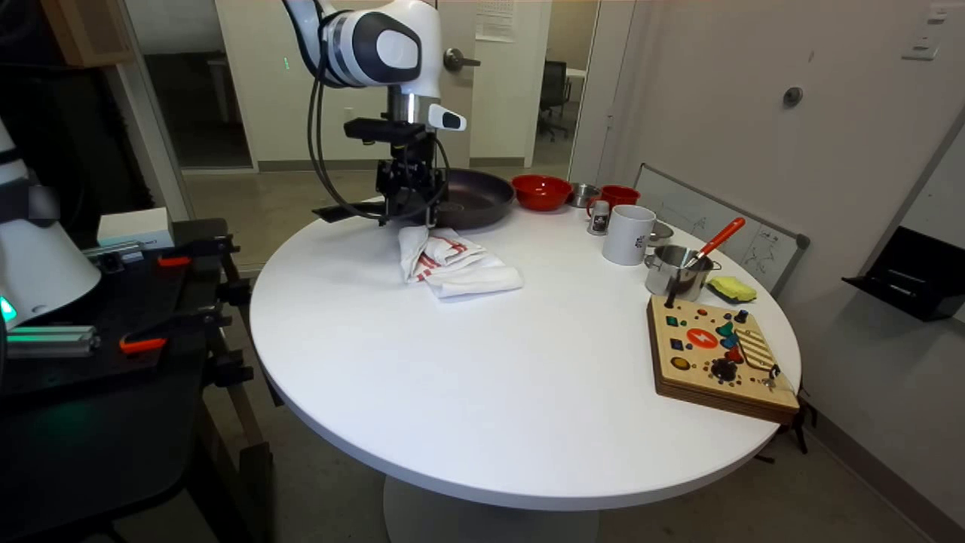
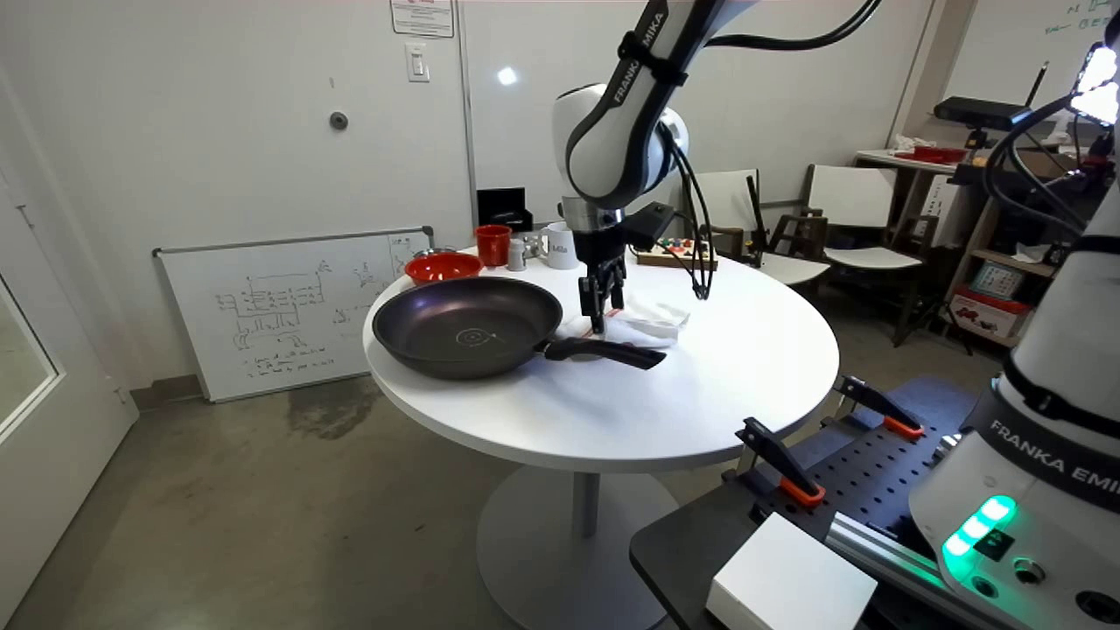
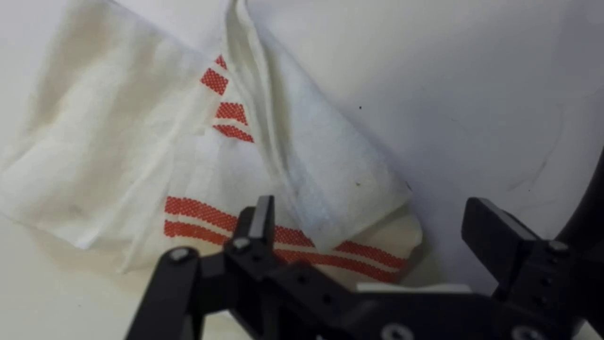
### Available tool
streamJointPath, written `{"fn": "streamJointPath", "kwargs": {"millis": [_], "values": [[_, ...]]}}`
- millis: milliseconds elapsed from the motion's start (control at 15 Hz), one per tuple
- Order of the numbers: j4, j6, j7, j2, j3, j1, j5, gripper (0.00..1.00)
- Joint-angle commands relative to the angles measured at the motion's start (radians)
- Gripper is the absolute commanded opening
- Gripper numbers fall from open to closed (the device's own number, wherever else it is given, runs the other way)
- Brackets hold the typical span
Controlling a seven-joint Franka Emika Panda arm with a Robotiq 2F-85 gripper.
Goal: Unfold the towel
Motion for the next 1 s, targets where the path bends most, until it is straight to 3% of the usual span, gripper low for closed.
{"fn": "streamJointPath", "kwargs": {"millis": [0, 533, 600, 733, 933], "values": [[0.001, 0.022, 0.063, 0.011, -0.023, 0.027, -0.032, 1.0], [0.013, 0.026, 0.137, 0.048, -0.053, 0.056, -0.061, 1.0], [0.013, 0.026, 0.14, 0.051, -0.054, 0.057, -0.06, 0.75], [0.014, 0.026, 0.148, 0.055, -0.058, 0.06, -0.062, 0.68], [0.016, 0.025, 0.15, 0.057, -0.06, 0.06, -0.058, 0.44]]}}
